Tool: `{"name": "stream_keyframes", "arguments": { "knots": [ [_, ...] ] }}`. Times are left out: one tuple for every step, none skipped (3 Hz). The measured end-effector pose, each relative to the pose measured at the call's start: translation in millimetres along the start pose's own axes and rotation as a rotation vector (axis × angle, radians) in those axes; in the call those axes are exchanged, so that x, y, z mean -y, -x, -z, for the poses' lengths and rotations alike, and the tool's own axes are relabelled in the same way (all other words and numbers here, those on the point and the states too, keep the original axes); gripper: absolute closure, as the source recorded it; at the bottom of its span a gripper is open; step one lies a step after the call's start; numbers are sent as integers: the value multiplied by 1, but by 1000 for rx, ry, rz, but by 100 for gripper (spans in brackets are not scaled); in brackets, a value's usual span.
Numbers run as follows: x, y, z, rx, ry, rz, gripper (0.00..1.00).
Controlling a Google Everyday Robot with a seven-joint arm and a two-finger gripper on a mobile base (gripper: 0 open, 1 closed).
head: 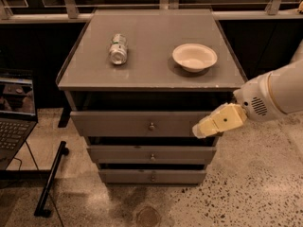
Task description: Open top drawer
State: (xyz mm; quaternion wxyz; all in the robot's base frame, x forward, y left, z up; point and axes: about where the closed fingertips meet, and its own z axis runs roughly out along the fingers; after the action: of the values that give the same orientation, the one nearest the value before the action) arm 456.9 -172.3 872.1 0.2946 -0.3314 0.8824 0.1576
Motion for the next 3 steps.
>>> {"name": "stream_keyframes", "arguments": {
  "knots": [
    [12,15,1,58,-52,-6,18],
    [12,15,1,58,-52,-6,41],
    [12,15,1,58,-52,-6,65]
  ]
}}
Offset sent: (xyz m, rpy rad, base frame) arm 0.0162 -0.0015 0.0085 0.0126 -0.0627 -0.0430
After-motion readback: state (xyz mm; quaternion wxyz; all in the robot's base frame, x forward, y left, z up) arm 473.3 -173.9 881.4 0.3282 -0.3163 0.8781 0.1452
